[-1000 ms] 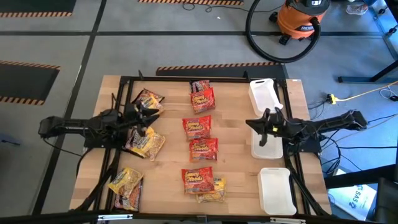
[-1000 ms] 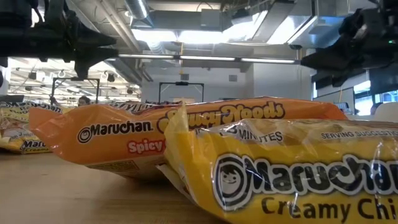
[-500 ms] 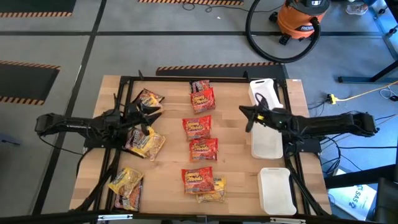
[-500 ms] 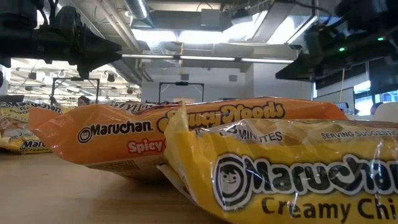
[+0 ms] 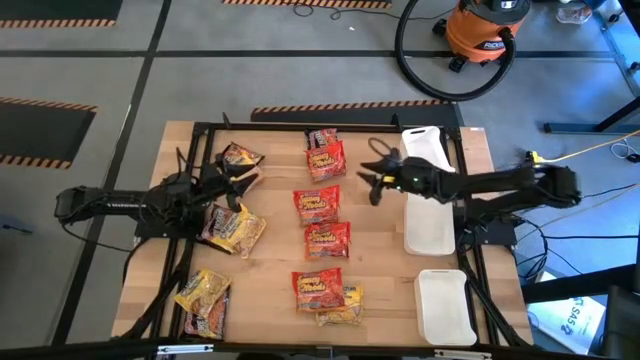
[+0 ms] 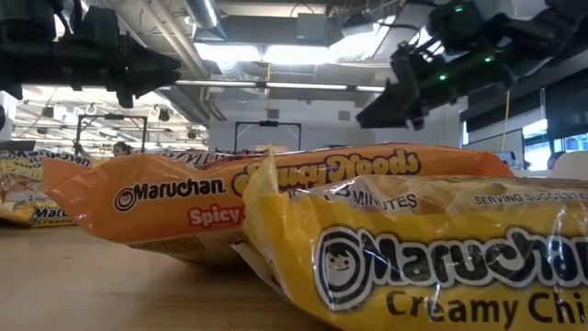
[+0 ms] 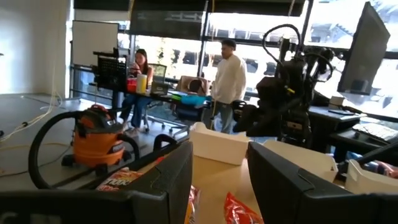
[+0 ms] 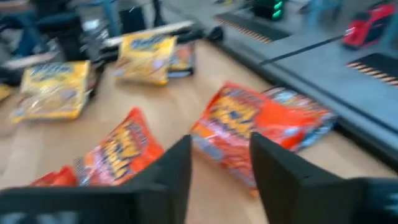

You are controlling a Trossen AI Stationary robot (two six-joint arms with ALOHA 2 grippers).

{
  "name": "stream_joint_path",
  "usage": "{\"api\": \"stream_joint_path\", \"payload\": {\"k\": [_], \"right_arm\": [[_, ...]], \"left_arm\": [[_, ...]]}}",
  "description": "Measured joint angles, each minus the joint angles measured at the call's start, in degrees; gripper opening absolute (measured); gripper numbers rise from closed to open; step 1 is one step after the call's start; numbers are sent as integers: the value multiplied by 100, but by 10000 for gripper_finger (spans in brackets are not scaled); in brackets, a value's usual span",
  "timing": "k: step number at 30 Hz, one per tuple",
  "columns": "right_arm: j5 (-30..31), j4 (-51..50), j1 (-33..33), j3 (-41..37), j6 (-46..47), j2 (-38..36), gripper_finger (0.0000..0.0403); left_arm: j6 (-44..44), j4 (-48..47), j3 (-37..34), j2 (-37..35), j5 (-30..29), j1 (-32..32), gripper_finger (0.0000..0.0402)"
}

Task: Sort Maruchan noodles
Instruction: Put the orange noodle pack into the top white bin

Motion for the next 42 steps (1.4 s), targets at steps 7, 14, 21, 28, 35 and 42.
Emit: {"api": "stream_joint_path", "payload": {"k": [7, 14, 21, 28, 35, 42], "right_arm": [[-529, -79, 4, 567, -4, 721, 271], [-375, -142, 4, 941, 431, 793, 312], [-814, -668, 0, 1745, 272, 1237, 308], [-817, -1947, -13, 3053, -104, 2087, 308], [-1009, -3279, -173, 4027, -201, 2921, 308], [-1903, -3455, -430, 4194, -102, 3444, 308]], "left_arm": [[-149, 9, 0, 38, 187, 11, 147], [-475, 9, 0, 222, 461, 2, 147], [18, 630, 0, 671, 328, 121, 147], [703, 986, 297, 867, 447, 472, 147], [1049, 975, 801, 1037, 1060, 810, 147], [1046, 899, 837, 1097, 1293, 857, 147]]}}
